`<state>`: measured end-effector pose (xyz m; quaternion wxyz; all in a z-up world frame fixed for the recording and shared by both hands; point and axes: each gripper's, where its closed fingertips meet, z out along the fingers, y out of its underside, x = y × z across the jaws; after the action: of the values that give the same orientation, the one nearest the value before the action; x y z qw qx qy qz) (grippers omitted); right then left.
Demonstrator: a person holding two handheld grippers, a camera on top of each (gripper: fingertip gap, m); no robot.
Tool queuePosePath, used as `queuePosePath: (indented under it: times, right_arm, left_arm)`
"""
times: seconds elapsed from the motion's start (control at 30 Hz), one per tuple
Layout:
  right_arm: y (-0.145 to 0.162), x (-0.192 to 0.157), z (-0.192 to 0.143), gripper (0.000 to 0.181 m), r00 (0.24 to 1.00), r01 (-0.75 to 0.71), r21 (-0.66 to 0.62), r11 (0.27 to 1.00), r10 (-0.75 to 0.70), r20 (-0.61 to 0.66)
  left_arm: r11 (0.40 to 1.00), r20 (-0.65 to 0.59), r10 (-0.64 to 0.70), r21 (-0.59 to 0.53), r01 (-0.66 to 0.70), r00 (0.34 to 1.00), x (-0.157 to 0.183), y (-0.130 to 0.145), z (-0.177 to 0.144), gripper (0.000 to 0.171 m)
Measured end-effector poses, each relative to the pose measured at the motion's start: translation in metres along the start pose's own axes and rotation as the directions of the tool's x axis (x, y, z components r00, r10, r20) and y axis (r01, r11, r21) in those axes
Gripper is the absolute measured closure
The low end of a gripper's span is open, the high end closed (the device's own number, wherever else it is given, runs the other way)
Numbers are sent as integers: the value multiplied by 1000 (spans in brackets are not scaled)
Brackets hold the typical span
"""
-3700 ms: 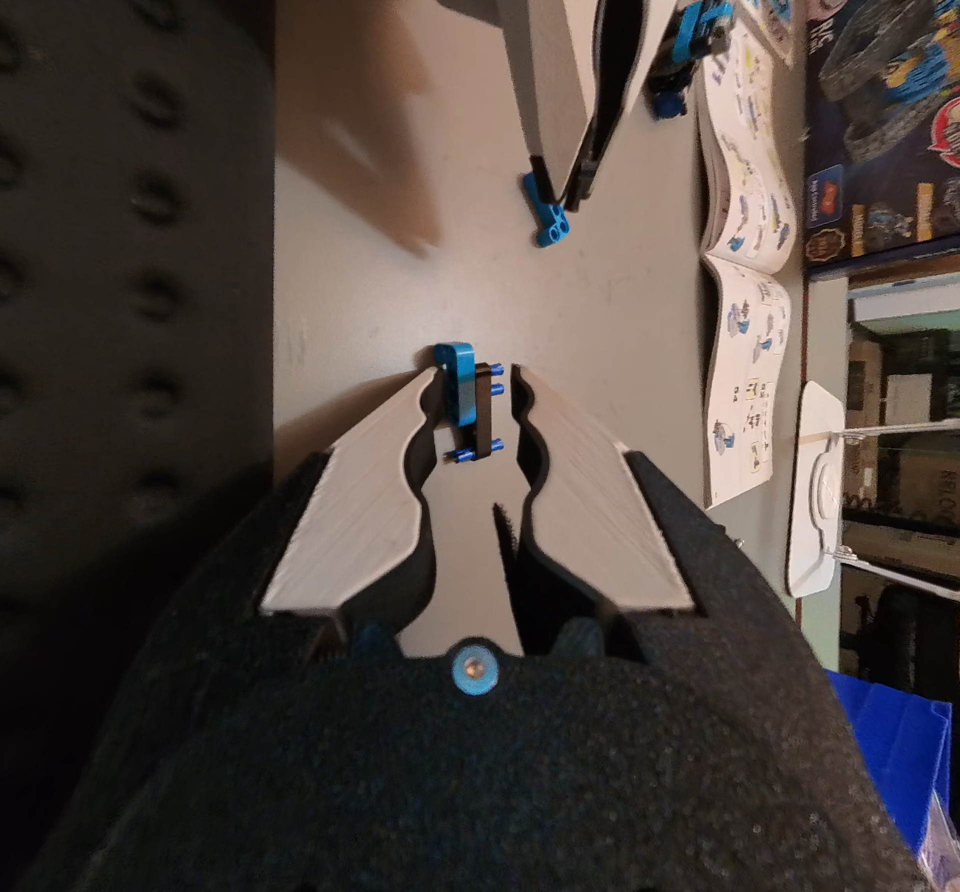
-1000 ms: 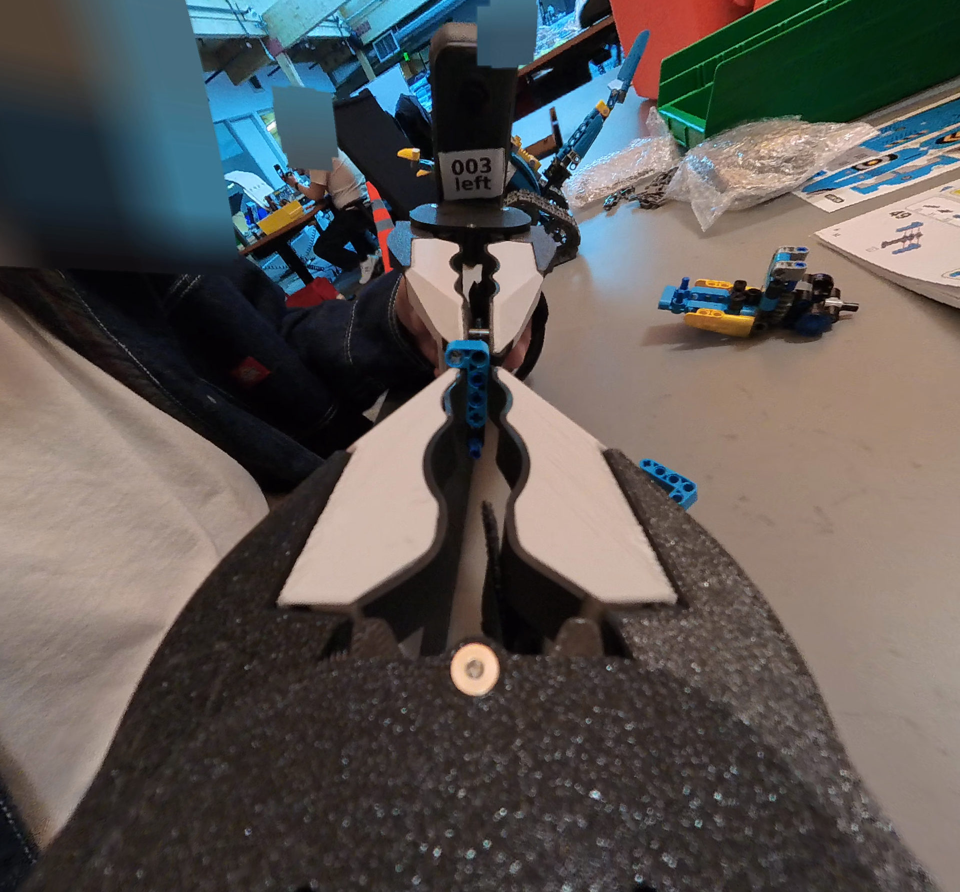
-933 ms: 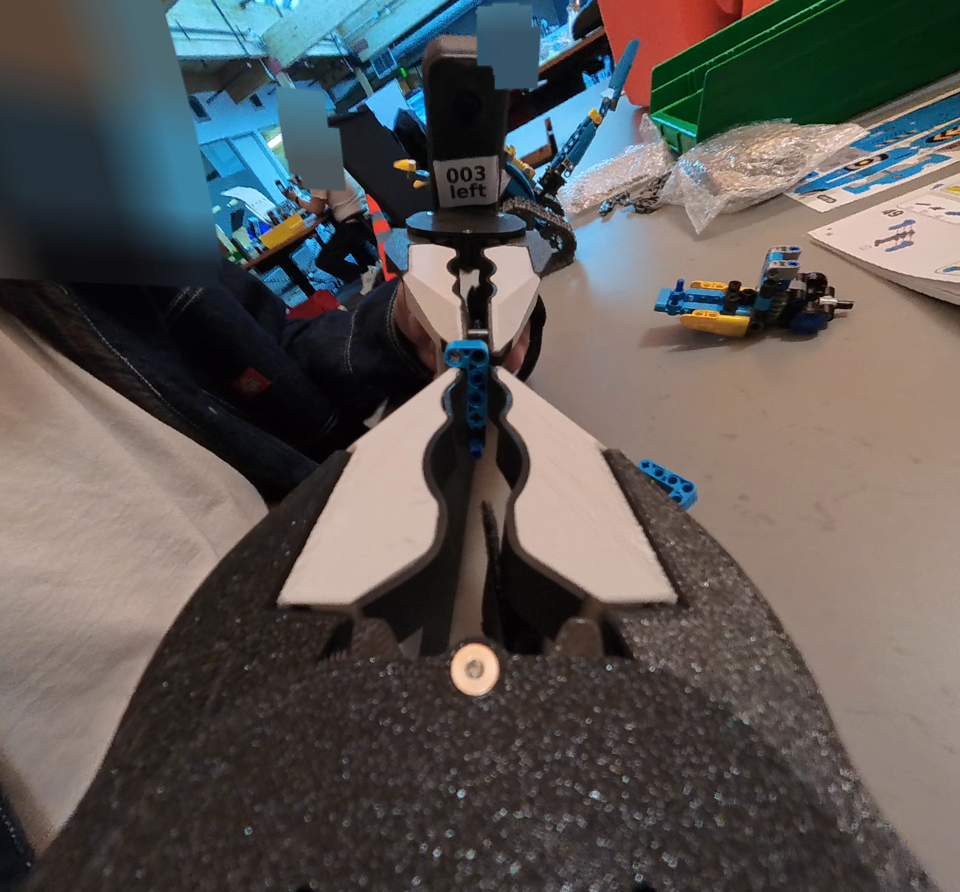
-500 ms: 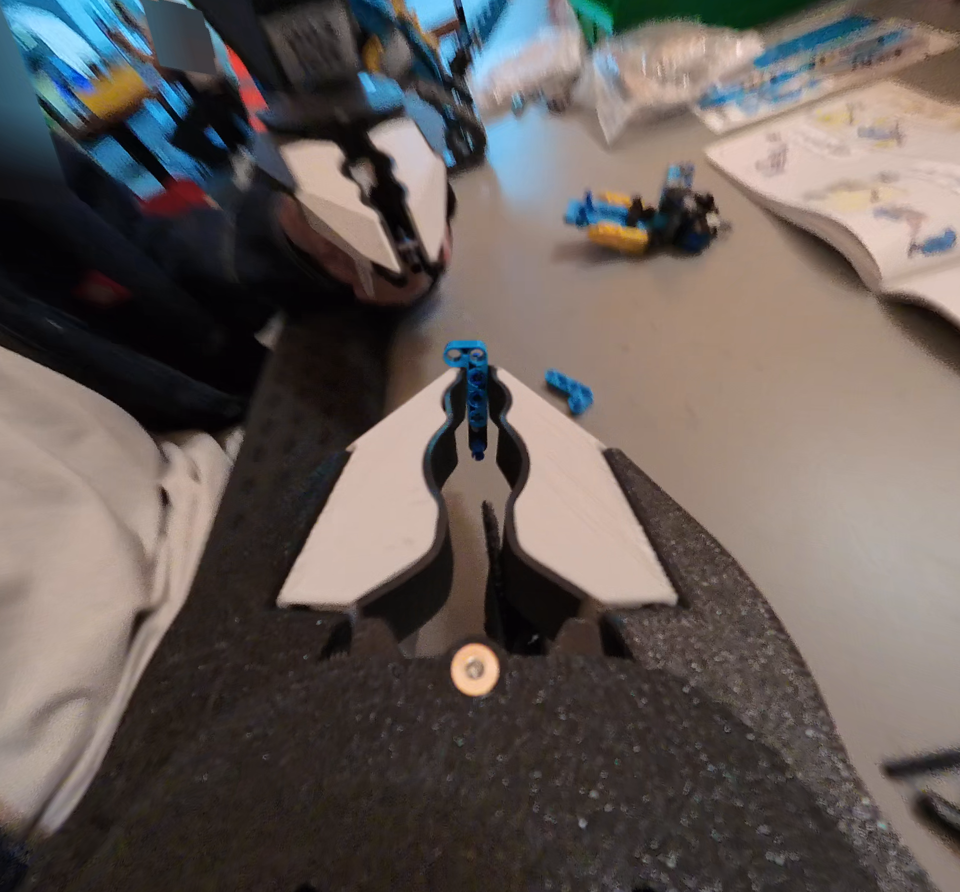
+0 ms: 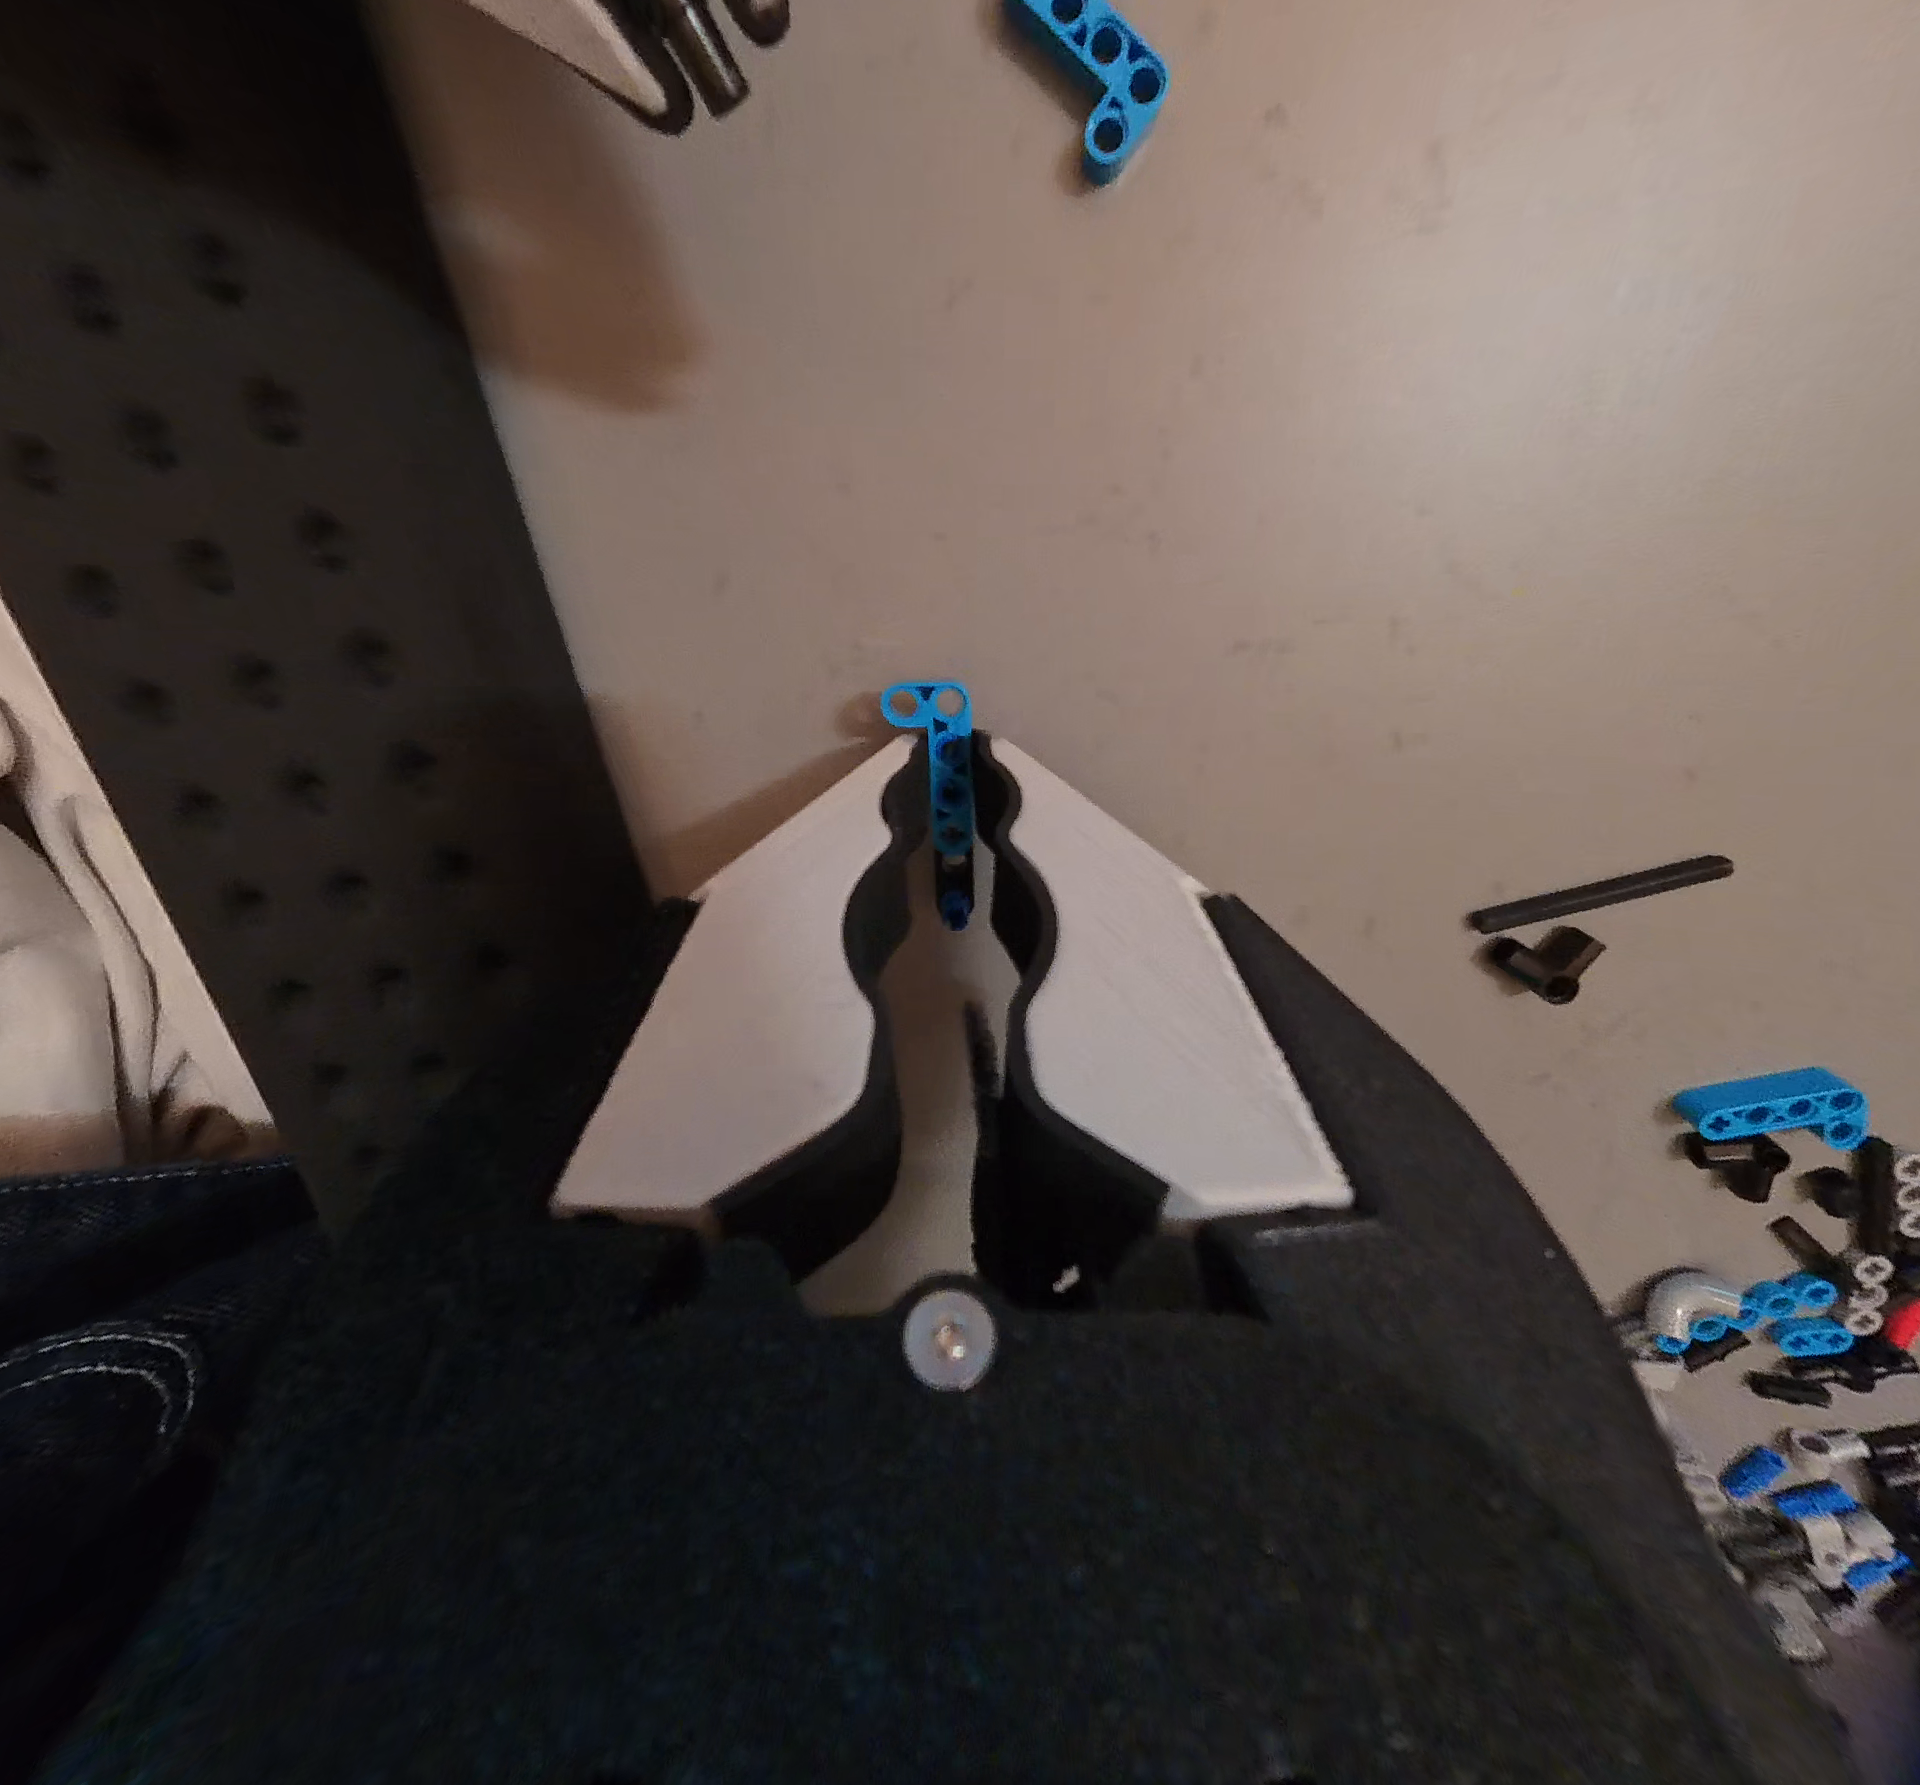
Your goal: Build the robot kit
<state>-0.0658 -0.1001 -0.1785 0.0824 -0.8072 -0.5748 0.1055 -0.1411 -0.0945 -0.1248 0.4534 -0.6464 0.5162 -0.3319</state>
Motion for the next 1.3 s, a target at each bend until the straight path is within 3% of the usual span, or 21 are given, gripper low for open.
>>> queuePosePath:
  times: [0.3,0.47,0.53,0.63,0.7,0.9,1.13,1.3]
  right_arm:
    - [1,1,-6,155,1000,-7,47,999,8,-17]
    - [-23,-9,-23,152,1000,29,253,967,-30,-4]
    - [-42,-15,-33,153,998,56,391,919,-59,-6]
    - [-74,-27,-52,160,994,87,624,776,-108,-5]
    - [-86,-33,-59,164,991,113,703,702,-133,-26]
    - [-96,-42,-66,169,983,121,758,641,-182,-3]
    - [-95,-48,-63,171,974,149,745,650,-227,4]
    - [-90,-55,-63,175,960,111,748,655,-266,90]
  left_arm:
    - [1000,-11,0,14,0,1000,2,-3,-1,164]
    - [998,-38,-20,51,22,999,5,-9,-4,164]
    - [997,-52,-21,73,25,998,7,-13,-6,164]
    - [992,-86,-30,122,40,996,11,-21,-11,164]
    - [987,-104,-45,149,61,994,12,-26,-14,164]
    - [979,-144,-56,186,82,988,17,-32,-19,164]
    - [980,-163,-53,180,82,985,20,-31,-19,164]
    - [981,-206,-31,181,69,978,29,-32,-20,164]
